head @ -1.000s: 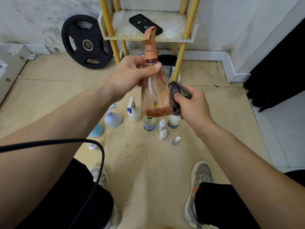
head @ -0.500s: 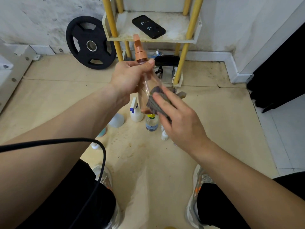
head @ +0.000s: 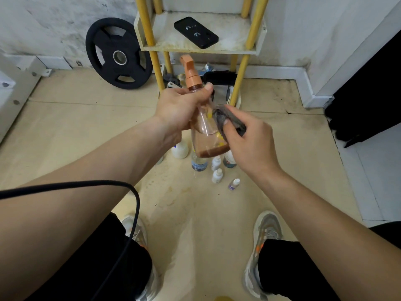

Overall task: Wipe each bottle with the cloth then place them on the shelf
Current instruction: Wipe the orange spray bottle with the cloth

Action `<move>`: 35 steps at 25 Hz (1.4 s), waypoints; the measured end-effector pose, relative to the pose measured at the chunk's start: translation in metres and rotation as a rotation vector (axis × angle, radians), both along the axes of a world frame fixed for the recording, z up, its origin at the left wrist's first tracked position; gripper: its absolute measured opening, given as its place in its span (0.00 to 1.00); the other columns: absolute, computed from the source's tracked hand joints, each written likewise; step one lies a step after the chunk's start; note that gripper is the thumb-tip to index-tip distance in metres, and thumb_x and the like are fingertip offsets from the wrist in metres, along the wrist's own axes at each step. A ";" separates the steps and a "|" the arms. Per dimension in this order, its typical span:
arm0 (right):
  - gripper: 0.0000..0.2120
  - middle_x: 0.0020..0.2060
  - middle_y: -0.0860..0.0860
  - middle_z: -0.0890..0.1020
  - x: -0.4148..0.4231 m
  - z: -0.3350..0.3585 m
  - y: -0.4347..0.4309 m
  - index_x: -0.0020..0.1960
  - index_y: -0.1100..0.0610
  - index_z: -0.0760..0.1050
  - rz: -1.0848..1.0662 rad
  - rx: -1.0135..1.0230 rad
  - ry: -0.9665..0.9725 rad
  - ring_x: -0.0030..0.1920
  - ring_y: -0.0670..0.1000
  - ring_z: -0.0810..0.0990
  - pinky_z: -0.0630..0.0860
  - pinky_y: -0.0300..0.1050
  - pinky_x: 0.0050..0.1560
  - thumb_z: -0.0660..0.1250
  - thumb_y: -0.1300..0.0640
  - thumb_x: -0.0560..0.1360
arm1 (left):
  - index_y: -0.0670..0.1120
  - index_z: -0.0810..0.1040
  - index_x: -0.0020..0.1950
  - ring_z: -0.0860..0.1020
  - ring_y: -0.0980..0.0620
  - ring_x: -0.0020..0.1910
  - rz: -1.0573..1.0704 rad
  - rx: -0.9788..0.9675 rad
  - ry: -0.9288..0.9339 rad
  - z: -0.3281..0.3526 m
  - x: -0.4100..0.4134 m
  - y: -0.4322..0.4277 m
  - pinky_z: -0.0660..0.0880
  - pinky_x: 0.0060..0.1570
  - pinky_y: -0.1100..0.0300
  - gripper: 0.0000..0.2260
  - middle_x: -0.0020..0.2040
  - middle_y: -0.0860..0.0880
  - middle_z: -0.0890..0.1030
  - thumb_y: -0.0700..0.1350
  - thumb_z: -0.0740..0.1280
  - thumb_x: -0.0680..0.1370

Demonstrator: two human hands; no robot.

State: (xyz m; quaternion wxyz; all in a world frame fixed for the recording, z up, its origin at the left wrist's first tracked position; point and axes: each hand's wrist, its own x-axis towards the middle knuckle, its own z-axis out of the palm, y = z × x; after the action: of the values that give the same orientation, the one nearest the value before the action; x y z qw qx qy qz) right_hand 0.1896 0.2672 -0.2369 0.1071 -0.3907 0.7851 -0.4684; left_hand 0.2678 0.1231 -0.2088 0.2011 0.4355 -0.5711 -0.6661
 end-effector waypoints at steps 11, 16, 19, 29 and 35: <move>0.20 0.58 0.47 0.83 0.020 -0.014 -0.002 0.70 0.49 0.76 -0.163 -0.077 -0.450 0.55 0.44 0.81 0.78 0.43 0.59 0.67 0.59 0.79 | 0.46 0.79 0.47 0.84 0.54 0.35 0.084 -0.022 -0.010 -0.005 0.001 -0.002 0.83 0.42 0.52 0.12 0.40 0.50 0.84 0.52 0.77 0.73; 0.14 0.44 0.40 0.86 0.008 -0.014 0.000 0.53 0.43 0.84 -0.235 -0.085 -0.547 0.48 0.44 0.84 0.80 0.42 0.52 0.67 0.61 0.77 | 0.44 0.77 0.64 0.83 0.52 0.47 -0.270 -0.040 -0.016 -0.004 0.002 -0.009 0.80 0.56 0.47 0.13 0.48 0.49 0.85 0.46 0.67 0.81; 0.12 0.45 0.45 0.87 -0.001 -0.015 0.001 0.50 0.44 0.85 -0.282 -0.111 -0.649 0.52 0.52 0.85 0.82 0.57 0.58 0.69 0.59 0.75 | 0.44 0.78 0.67 0.80 0.47 0.57 -0.465 -0.025 0.020 -0.002 0.008 -0.029 0.73 0.67 0.41 0.16 0.58 0.47 0.82 0.41 0.65 0.79; 0.13 0.50 0.54 0.87 -0.007 -0.010 -0.003 0.56 0.52 0.84 -0.161 -0.137 -0.749 0.53 0.56 0.85 0.84 0.54 0.52 0.66 0.62 0.76 | 0.38 0.72 0.70 0.75 0.40 0.58 -0.575 -0.084 0.158 -0.003 0.014 -0.043 0.73 0.64 0.42 0.22 0.60 0.36 0.76 0.43 0.66 0.77; 0.20 0.59 0.42 0.81 -0.002 0.010 -0.002 0.71 0.50 0.75 -0.084 -0.040 -0.166 0.59 0.40 0.78 0.73 0.29 0.58 0.63 0.61 0.80 | 0.43 0.78 0.57 0.80 0.54 0.43 -0.478 -0.114 0.125 -0.004 0.010 -0.032 0.79 0.53 0.51 0.08 0.48 0.48 0.81 0.45 0.67 0.81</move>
State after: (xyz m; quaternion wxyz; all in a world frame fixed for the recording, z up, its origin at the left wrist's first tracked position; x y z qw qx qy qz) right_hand 0.1876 0.2649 -0.2272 0.1443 -0.3191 0.7797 -0.5191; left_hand 0.2777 0.0906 -0.2125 0.0971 0.2341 -0.6808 -0.6873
